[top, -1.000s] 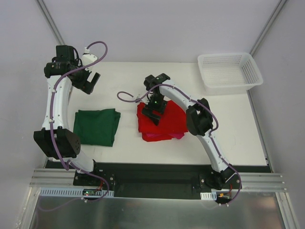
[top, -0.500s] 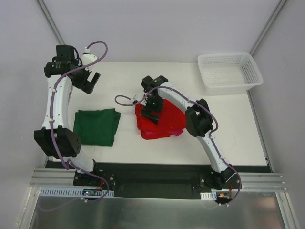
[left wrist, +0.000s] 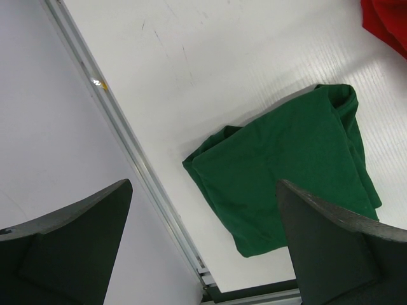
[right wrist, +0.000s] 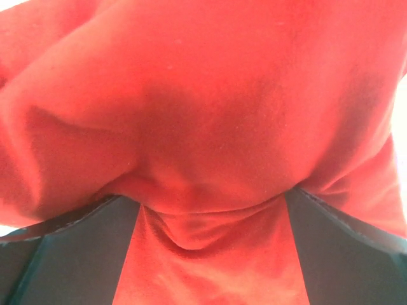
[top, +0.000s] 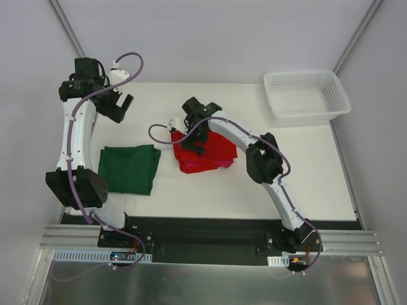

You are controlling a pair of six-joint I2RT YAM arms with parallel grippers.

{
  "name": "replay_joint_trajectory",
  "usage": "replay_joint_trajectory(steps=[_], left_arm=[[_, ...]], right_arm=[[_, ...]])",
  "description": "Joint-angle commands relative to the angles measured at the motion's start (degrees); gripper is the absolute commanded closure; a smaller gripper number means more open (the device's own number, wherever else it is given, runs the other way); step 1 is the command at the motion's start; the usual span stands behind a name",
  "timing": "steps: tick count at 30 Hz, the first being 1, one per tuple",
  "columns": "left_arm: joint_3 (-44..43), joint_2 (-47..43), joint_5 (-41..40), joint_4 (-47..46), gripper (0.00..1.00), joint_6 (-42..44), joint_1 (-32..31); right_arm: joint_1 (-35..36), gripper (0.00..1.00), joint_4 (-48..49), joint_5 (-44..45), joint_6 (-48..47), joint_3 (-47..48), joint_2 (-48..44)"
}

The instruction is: Fold and stack the t-shirts

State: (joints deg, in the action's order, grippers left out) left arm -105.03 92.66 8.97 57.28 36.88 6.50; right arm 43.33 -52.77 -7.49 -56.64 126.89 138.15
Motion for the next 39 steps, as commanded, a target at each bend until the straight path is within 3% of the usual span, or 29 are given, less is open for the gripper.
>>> replay_joint_trajectory(steps=[1, 12, 33, 39], left_arm=[[-1.49, -0.73, 1.31, 0.47, 0.04, -0.06, 0.53], [-0.87, -0.91, 1.57, 0.56, 0.04, 0.29, 0.53], [1.06, -3.01, 0.7, 0.47, 0.04, 0.21, 0.53], [2.2, -3.98, 0.35, 0.56, 0.04, 0.2, 0.53]], right_arm=[[0.09, 0.0, 9.78, 8.96, -0.05, -0.94, -1.39], [-0.18, 0.0, 8.48, 14.61, 5.92, -2.78, -1.82], [-0.79, 0.0, -2.16, 0.02, 23.68, -10.96, -5.61], [-1.49, 0.0, -3.38, 1.86, 21.93, -5.44, -2.54]])
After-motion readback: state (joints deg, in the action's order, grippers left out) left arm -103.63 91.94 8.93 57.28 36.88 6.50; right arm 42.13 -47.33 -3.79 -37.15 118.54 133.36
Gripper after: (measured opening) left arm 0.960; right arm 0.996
